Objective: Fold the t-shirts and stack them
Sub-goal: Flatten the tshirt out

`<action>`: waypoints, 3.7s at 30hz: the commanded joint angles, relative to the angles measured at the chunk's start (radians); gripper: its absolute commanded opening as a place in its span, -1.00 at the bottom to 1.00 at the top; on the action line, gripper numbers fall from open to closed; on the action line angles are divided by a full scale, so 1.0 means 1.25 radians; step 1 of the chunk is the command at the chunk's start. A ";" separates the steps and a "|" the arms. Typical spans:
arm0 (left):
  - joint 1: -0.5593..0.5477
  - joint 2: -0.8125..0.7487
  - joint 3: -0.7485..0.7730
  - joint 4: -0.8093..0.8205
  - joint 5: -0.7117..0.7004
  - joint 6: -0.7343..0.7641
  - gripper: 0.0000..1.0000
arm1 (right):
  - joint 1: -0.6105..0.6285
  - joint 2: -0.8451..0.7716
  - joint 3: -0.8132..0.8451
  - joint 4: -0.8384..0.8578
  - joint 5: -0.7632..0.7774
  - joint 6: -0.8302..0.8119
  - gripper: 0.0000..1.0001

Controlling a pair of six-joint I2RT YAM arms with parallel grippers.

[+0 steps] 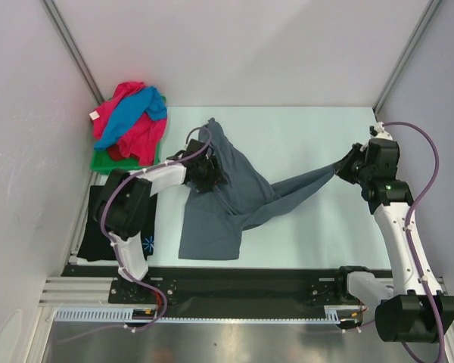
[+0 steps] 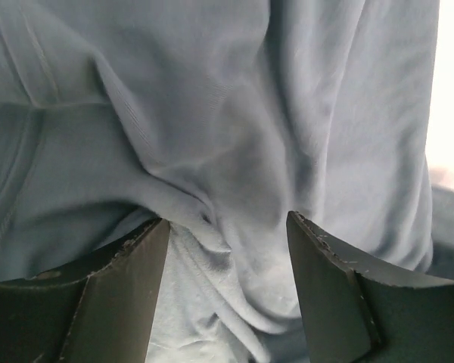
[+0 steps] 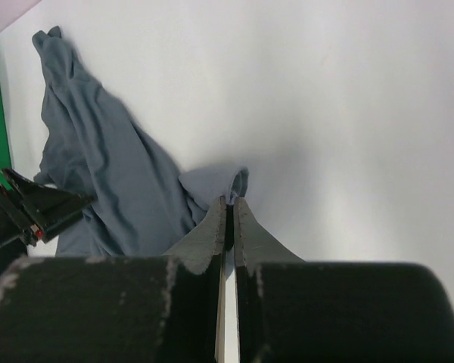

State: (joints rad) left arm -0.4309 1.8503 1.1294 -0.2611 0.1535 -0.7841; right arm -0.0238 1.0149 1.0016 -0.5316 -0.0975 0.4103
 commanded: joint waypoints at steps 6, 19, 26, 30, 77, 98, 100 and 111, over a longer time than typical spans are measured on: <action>-0.041 -0.303 -0.079 -0.116 -0.269 0.093 0.47 | -0.004 -0.001 -0.001 -0.008 -0.042 -0.010 -1.00; -0.079 -0.729 -0.492 -0.349 -0.304 -0.115 0.38 | 0.001 -0.045 -0.037 0.017 -0.112 0.004 -1.00; -0.155 -0.745 -0.573 -0.346 -0.307 -0.257 0.20 | 0.001 -0.061 -0.042 0.004 -0.118 -0.001 -1.00; -0.180 -0.735 -0.575 -0.348 -0.309 -0.266 0.09 | 0.001 -0.063 -0.045 0.002 -0.124 0.001 -1.00; -0.281 -0.848 -0.277 -0.422 -0.517 -0.062 -0.99 | -0.007 -0.104 0.001 -0.008 -0.063 0.020 -1.00; -0.281 -0.783 0.689 0.068 -0.179 0.659 -0.99 | -0.013 -0.258 0.594 0.009 0.153 -0.108 -1.00; -0.281 -0.788 0.733 0.069 -0.130 0.647 -1.00 | -0.013 -0.312 0.608 0.023 0.152 -0.121 -1.00; -0.282 -0.615 0.788 0.065 -0.193 0.700 -1.00 | -0.012 -0.414 0.443 0.042 0.217 -0.128 -1.00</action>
State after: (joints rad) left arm -0.7773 0.9073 2.1429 -0.1707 0.0059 0.0128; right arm -0.0368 0.4435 1.6619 -0.4419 0.0849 0.2787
